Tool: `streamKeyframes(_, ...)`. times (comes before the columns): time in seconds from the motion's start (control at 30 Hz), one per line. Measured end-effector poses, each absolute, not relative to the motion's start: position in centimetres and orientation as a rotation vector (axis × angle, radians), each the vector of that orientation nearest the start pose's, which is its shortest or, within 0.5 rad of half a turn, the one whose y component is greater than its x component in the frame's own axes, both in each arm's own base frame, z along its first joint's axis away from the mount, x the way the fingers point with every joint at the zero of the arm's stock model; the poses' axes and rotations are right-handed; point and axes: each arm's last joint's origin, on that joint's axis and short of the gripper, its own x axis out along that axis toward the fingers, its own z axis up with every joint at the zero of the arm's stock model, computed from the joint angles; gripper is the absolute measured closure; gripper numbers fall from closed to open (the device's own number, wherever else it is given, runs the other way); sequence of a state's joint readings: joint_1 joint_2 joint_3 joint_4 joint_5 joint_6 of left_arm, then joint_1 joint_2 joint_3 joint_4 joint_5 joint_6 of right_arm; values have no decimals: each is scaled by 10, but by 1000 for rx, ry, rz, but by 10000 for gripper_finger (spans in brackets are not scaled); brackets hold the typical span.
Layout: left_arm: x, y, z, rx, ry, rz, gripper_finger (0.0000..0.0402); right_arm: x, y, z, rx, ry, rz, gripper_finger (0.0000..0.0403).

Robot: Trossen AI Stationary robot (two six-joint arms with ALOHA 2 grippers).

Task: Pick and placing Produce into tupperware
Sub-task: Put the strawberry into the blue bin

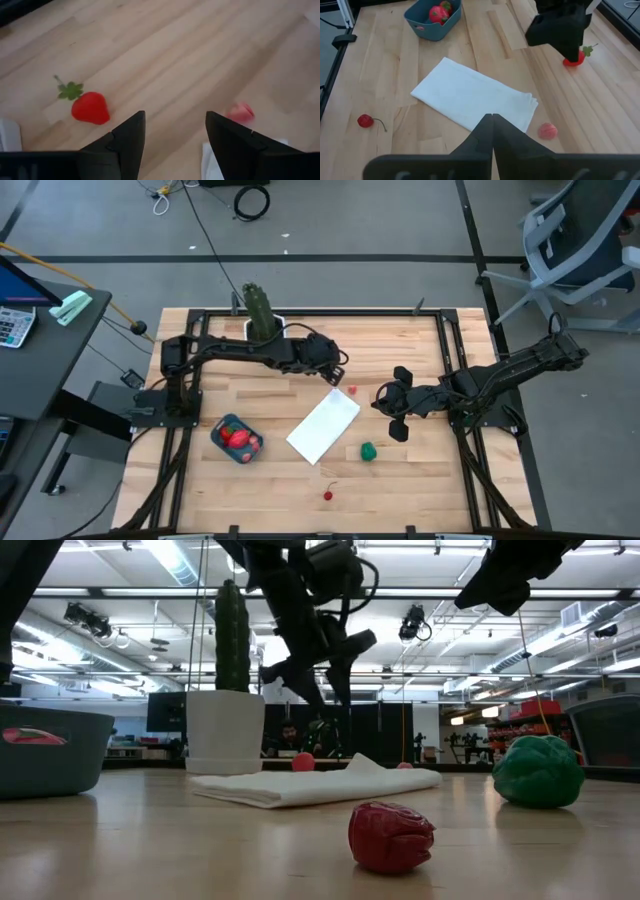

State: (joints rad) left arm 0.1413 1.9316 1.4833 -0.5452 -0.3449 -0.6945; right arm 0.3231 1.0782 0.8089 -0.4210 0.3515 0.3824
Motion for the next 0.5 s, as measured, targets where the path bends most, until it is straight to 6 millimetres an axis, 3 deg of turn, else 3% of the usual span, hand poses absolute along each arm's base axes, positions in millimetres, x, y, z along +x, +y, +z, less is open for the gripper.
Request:
streamKeyframes(0.27,400,73,204,-552,703,930,208,212,61,268,147,633,-152,389)
streamKeyframes(0.5,409,69,189,-611,654,971,293,212,61,268,147,632,-152,389)
